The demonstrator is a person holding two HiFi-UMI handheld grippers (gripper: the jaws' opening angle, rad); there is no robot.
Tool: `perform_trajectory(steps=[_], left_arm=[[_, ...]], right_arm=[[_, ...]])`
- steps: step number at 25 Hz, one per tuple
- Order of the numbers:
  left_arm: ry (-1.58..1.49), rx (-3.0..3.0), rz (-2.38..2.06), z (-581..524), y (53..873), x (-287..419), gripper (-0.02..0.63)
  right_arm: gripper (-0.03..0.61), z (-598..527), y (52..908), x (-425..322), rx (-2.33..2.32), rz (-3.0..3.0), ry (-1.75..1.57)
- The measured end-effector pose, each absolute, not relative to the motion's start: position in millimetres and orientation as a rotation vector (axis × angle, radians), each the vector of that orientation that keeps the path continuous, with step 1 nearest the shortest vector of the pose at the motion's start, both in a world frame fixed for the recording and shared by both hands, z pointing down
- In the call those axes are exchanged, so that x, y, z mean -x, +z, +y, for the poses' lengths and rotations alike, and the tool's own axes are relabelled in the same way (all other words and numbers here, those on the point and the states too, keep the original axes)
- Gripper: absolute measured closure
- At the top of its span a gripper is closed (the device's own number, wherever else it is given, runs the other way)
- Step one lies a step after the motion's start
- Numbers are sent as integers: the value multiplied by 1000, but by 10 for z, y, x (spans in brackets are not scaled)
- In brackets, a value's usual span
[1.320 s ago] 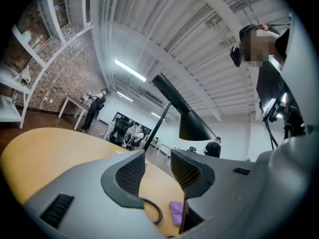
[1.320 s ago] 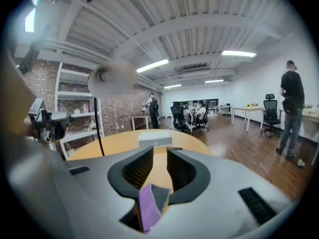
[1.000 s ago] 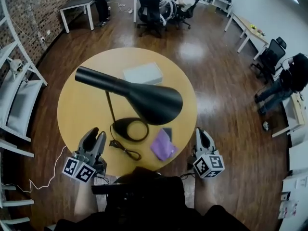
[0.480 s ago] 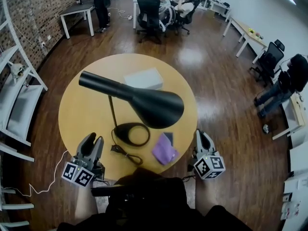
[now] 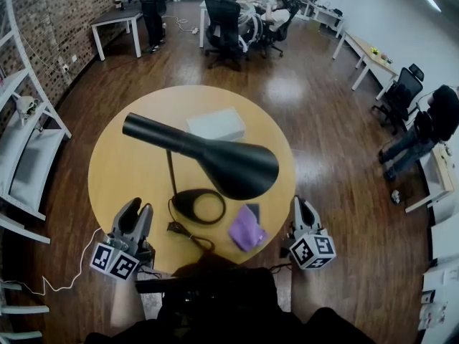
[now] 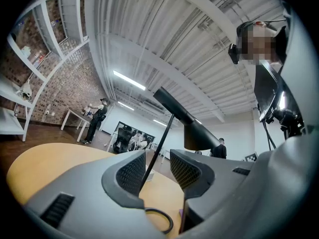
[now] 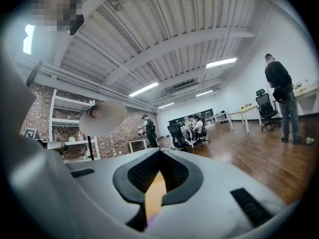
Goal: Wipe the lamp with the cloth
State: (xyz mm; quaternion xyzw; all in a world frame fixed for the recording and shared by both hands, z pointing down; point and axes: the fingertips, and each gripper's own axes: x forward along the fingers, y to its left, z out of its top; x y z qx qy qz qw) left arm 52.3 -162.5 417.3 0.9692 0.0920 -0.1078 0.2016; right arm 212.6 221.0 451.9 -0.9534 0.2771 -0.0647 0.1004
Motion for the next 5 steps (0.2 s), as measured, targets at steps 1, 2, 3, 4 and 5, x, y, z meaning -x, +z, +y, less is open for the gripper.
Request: perform_trajectory(steps=[1,2,3,4,5], left_arm=[[-298,-2711,261,-1631,4170,-529,465],[-294,-2714,263,-1637,4173,-528,465],[-289,-2716,262,-1644,4180,-524,465],[-283,-2717,259,-1652,4192,-517,465],[-277,-2717,256,-1660,4205,-508,465]], right_arm=[[577,2194,4528,-2133,2817,819,-191],[577,2180,4532,-2141,2814,819,-189],[577,2167,4532,-2148,2810,820,-186],[577,2155,4528,-2152,2808,822,-184],[577,2144,4522,-2156,2807,824,-182]])
